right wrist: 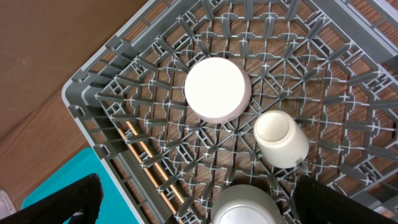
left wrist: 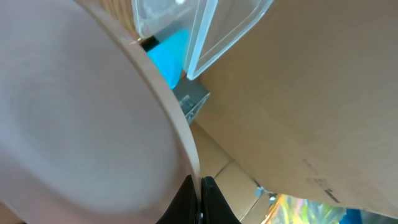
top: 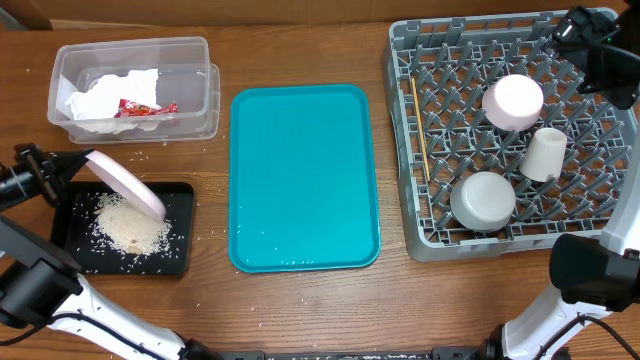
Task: Sort waste into correct bins and load items into the dishwasher
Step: 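Carry the emptied plate with the left gripper back over the teal tray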
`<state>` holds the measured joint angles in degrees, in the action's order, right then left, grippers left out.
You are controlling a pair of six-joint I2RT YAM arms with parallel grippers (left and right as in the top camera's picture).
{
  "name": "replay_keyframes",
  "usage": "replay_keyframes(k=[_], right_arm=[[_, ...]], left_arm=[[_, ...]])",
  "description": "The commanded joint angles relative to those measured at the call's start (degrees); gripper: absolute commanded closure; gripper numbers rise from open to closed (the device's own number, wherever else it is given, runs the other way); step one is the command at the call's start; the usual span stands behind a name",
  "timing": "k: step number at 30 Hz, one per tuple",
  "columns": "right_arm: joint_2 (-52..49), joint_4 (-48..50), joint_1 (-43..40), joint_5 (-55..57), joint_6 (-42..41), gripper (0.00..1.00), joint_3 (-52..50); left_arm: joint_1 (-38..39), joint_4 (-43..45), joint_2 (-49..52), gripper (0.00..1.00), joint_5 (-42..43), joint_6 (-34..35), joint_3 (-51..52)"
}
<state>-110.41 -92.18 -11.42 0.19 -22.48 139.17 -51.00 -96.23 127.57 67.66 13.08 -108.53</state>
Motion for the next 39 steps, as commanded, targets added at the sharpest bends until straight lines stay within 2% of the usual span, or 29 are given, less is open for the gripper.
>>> replay_keyframes(k=[1,2,6,13,20,24,27,31,35,37,39], right_arm=[[0.0,0.1,0.0,-0.2,-0.3,0.0,0.7],[0.0,0.1,0.0,-0.2,-0.3,0.0,0.7],[0.0,0.1,0.0,-0.2,-0.3,0.0,0.7],[0.0,0.1,0.0,-0.2,-0.3,0.0,0.7],[0.0,0.1,0.0,-0.2,-0.3,0.0,0.7],[0.0,0.1,0.0,-0.2,-0.3,0.0,0.7],[0.0,0.1,0.0,-0.2,-0.3,0.0,0.7],[0.0,0.1,0.0,-0.2,-0.3,0.0,0.7],[0.0,4.0,0.1,-3.9,-1.8,0.0,0.7],[0.0,4.6,0.1,-5.1,-1.8,0.0,0.7],[0.0,4.5,0.1,-6.3,-1.8,0.0,0.7]], left_arm=[[-1.3,-0.7,-0.8,0.96,5.0,-3.7,0.9],[-1.5,-0.7,-1.1,0.96,6.4,-5.7,0.9],[-1.6,-0.7,-1.5,0.96,7.3,-5.2,1.0],[0.9,-0.7,-8.0,0.96,6.0,-5.2,1.0],[11.2,-0.7,-22.3,0.96,3.0,-3.1,1.1],[24.4,0.5,-28.9,0.96,-13.8,1.1,1.1],[38.5,3.7,-30.6,0.96,-29.9,5.4,1.1],[57.5,9.7,-28.9,0.95,-52.2,15.5,1.1],[71.2,16.8,-23.5,0.96,-71.5,20.9,1.1],[76.4,20.1,-19.3,0.96,-77.2,21.3,1.1],[79.5,22.2,-15.5,0.96,-78.6,21.2,1.1]])
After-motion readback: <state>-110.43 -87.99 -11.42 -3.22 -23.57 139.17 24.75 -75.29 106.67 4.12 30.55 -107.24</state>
